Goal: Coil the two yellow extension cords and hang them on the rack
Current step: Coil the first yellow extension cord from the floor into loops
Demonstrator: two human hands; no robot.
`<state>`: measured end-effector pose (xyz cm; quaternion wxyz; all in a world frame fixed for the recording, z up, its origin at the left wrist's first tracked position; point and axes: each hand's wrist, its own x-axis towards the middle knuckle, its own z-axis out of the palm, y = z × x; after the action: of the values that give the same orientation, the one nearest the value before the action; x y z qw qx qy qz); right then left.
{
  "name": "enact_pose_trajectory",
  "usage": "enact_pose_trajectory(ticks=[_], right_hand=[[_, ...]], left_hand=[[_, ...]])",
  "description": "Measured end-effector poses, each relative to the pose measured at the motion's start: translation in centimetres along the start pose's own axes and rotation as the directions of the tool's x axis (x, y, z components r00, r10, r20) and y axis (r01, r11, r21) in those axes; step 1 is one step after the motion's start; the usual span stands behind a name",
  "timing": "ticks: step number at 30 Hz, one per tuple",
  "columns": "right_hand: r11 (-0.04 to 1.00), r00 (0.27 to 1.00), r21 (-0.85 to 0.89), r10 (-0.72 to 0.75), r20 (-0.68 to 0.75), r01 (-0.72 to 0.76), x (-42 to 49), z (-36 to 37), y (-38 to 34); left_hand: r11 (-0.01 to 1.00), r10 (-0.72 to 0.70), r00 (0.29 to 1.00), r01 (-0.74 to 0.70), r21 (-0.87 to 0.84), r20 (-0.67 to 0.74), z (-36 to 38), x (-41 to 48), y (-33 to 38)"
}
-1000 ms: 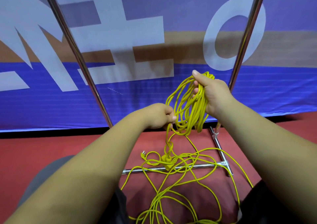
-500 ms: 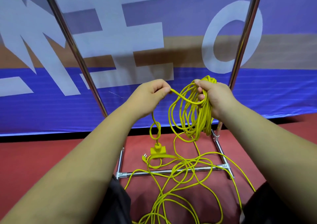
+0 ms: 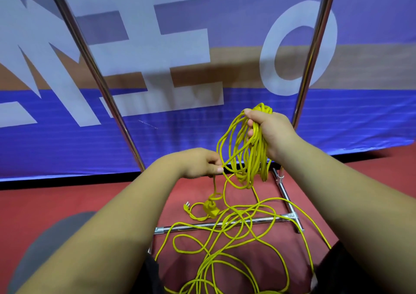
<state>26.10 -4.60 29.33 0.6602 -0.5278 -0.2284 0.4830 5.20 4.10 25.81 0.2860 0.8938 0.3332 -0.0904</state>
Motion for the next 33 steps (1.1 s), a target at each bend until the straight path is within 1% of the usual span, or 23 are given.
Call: enact_pose_trajectory(ticks=[3, 7, 10, 14, 17, 21, 23, 26, 27, 29, 33], right_hand=[[1.0, 0.999, -0.016, 0.008, 0.034, -0.007, -0.4, 0.5, 0.4], [1.0, 0.998, 0.018, 0.018, 0.057, -0.019, -0.9, 1.2, 0.5], [1.0, 0.998, -0.009, 0.017, 0.061, -0.016, -1.1, 1.4, 0.6], [1.0, 0.998, -0.017, 0.02, 0.055, -0.019, -1.2, 1.3, 0.8], [0.999, 0.997, 0.025, 0.04, 0.064, -0.042, -1.4, 1.5, 0.7], [0.986, 0.994, 0.134, 0.089, 0.07, -0.097, -2.0, 2.0, 0.3], [0.977, 0.99, 0.171, 0.115, 0.079, -0.127, -2.4, 2.3, 0.0], [0.959, 0.984, 0.231, 0.145, 0.103, -0.165, -2.9, 2.7, -0.7], [0.955, 0.983, 0.244, 0.145, 0.115, -0.169, -3.1, 2.8, -1.0], [0.954, 0.981, 0.252, 0.132, 0.145, -0.165, -3.5, 3.0, -1.4], [0.944, 0.98, 0.288, 0.119, 0.16, -0.161, -3.8, 3.1, -1.9]], left_hand=[[1.0, 0.019, 0.998, -0.017, -0.023, 0.064, 2.2, 1.0, -0.7], [0.984, 0.04, 0.989, -0.014, -0.176, 0.144, 4.7, 1.2, -1.6], [0.987, 0.052, 0.982, -0.022, -0.161, 0.179, 5.8, 1.4, -1.9], [0.975, 0.05, 0.977, -0.003, -0.222, 0.208, 6.5, 1.5, -2.2], [0.987, 0.041, 0.968, -0.001, -0.159, 0.249, 6.6, 1.3, -2.1], [0.982, 0.003, 0.966, 0.046, -0.183, 0.26, 7.0, 1.0, -2.5], [0.991, -0.025, 0.953, 0.064, -0.12, 0.303, 7.2, 0.8, -2.6], [0.996, -0.088, 0.908, 0.085, 0.026, 0.41, 8.3, 0.3, -3.5], [0.994, -0.109, 0.901, 0.098, 0.047, 0.419, 8.8, 0.2, -3.9], [0.991, -0.135, 0.92, 0.129, 0.041, 0.367, 9.4, 0.1, -4.8], [0.987, -0.116, 0.964, 0.14, -0.085, 0.24, 8.8, 0.0, -5.5]])
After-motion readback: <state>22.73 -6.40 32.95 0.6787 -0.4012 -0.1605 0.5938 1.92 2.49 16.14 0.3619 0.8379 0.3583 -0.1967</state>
